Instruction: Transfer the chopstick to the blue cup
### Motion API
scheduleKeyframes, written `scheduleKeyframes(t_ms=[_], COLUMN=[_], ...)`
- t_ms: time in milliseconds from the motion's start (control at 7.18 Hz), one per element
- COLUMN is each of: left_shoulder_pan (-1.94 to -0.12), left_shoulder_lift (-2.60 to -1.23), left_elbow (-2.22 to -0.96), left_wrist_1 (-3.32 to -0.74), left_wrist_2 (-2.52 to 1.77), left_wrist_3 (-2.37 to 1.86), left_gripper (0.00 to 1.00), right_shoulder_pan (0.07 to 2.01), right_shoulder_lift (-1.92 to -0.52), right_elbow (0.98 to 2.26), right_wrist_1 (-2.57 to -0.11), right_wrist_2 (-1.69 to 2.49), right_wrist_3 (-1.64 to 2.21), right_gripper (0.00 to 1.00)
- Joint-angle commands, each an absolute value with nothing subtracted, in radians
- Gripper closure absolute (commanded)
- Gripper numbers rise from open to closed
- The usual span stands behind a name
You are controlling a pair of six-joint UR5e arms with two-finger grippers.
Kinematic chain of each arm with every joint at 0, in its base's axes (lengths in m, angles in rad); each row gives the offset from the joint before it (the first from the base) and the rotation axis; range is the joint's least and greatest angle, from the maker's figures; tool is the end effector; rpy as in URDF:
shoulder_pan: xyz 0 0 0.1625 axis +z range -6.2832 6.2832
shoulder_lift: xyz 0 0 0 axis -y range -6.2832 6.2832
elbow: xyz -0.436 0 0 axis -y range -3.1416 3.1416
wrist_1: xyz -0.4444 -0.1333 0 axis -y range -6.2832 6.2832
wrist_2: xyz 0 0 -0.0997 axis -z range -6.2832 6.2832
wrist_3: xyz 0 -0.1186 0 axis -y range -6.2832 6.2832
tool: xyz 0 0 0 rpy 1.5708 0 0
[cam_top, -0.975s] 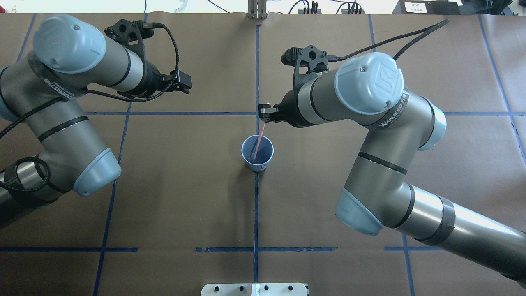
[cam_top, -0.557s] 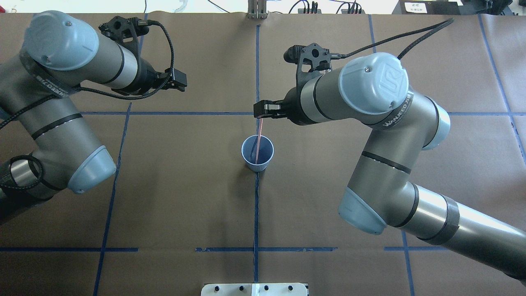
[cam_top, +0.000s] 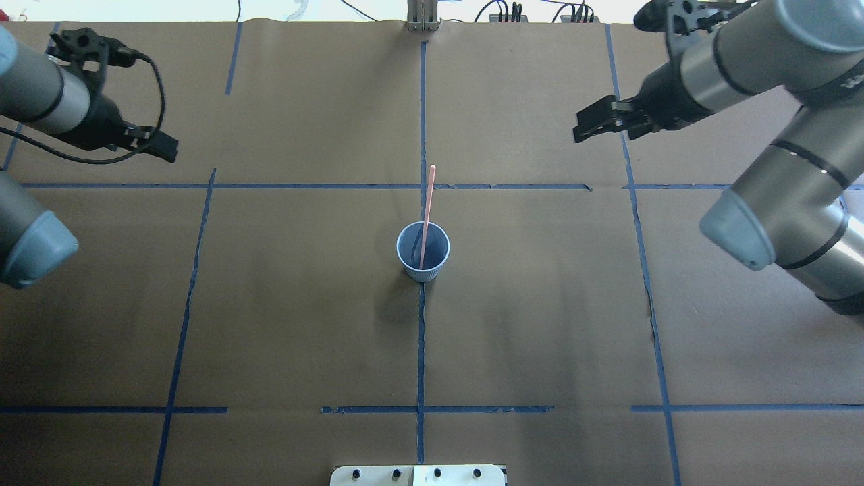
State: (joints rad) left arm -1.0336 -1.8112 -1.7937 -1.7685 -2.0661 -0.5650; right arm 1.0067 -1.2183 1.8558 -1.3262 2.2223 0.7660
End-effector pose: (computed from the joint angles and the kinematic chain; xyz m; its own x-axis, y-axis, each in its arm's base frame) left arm 0.2635 -0.5928 0.4085 0.7286 0.2289 -0.6456 -0.0164 0.9481 0.3176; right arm -0.2923 -0.5769 0.2902 0.5395 -0.2192 0.8130 -0.0474 0.9561 0.2893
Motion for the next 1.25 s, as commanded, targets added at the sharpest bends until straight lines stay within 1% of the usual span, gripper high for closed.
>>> scheduleKeyframes(t_ms=[0,139,278,418,557,696,835,975,1114], left_shoulder_pan=[-1.24,-1.341,-1.427,-1.527,-1.538,-1.551,-1.569,-1.63,-1.646], left_shoulder_lift=[-1.741,-1.74,-1.74,-1.752,-1.764,-1.766,-1.778,-1.817,-1.79], left_elbow=[-1.662,-1.585,-1.489,-1.356,-1.301,-1.305,-1.305,-1.31,-1.313], left_wrist_1=[-1.761,-1.756,-1.758,-1.758,-1.756,-1.755,-1.755,-1.729,-1.718], left_wrist_2=[-2.274,-2.323,-2.351,-2.408,-2.496,-2.496,-2.435,-2.418,-2.424], left_wrist_3=[-0.195,-0.043,0.127,0.273,0.285,0.275,0.275,0.269,0.281], left_gripper=[0.0,0.0,0.0,0.0,0.0,0.0,0.01,0.0,0.0], right_shoulder_pan=[1.171,1.257,1.358,1.458,1.503,1.535,1.542,1.552,1.554], right_shoulder_lift=[-1.304,-1.315,-1.345,-1.356,-1.373,-1.373,-1.381,-1.406,-1.405], right_elbow=[1.812,1.771,1.7,1.586,1.503,1.45,1.444,1.448,1.459], right_wrist_1=[-1.547,-1.631,-1.661,-1.667,-1.666,-1.666,-1.666,-1.663,-1.664], right_wrist_2=[2.299,2.299,2.337,2.399,2.396,2.392,2.388,2.387,2.372], right_wrist_3=[0.357,0.16,-0.027,-0.225,-0.362,-0.43,-0.44,-0.44,-0.439], right_gripper=[0.0,0.0,0.0,0.0,0.0,0.0,0.0,0.0,0.0])
